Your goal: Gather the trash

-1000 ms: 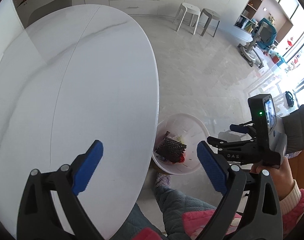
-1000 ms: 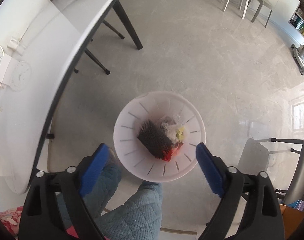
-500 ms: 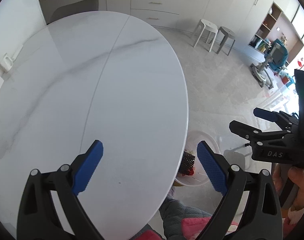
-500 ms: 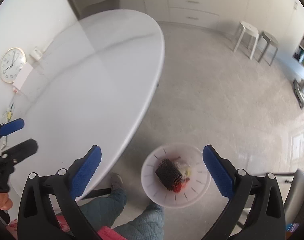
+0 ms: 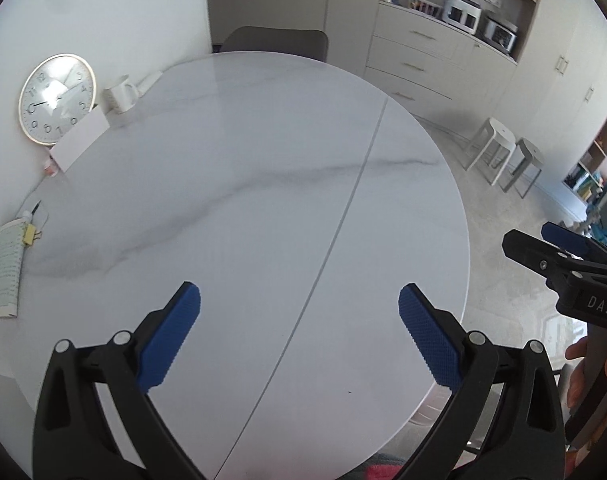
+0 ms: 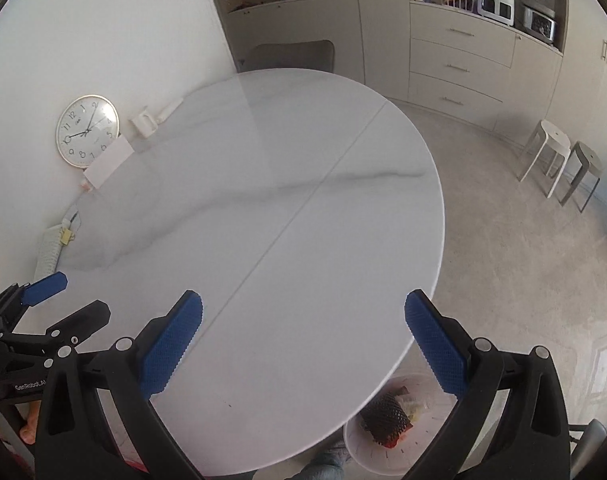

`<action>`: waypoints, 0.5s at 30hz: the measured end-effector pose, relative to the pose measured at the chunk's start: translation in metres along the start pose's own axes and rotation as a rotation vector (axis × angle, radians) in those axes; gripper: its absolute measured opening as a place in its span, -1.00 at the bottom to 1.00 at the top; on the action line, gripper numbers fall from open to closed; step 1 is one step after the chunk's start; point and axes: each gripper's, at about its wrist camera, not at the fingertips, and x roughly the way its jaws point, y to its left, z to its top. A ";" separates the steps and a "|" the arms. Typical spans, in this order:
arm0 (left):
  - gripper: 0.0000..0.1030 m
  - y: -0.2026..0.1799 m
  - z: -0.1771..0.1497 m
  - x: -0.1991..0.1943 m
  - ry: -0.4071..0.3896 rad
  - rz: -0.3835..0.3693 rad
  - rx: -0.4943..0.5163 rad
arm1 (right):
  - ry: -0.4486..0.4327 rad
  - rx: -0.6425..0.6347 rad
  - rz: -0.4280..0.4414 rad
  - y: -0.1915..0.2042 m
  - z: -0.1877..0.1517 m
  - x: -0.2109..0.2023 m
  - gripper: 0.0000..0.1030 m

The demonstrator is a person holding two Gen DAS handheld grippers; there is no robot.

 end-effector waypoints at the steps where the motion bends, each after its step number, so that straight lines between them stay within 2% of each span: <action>1: 0.85 0.008 0.002 -0.003 -0.007 0.011 -0.016 | -0.006 -0.007 0.004 0.006 0.005 -0.001 0.95; 7: 0.85 0.047 0.016 -0.020 -0.053 0.073 -0.099 | -0.044 -0.056 0.031 0.038 0.027 -0.008 0.96; 15: 0.85 0.068 0.023 -0.032 -0.114 0.130 -0.160 | -0.074 -0.121 0.043 0.065 0.036 -0.016 0.96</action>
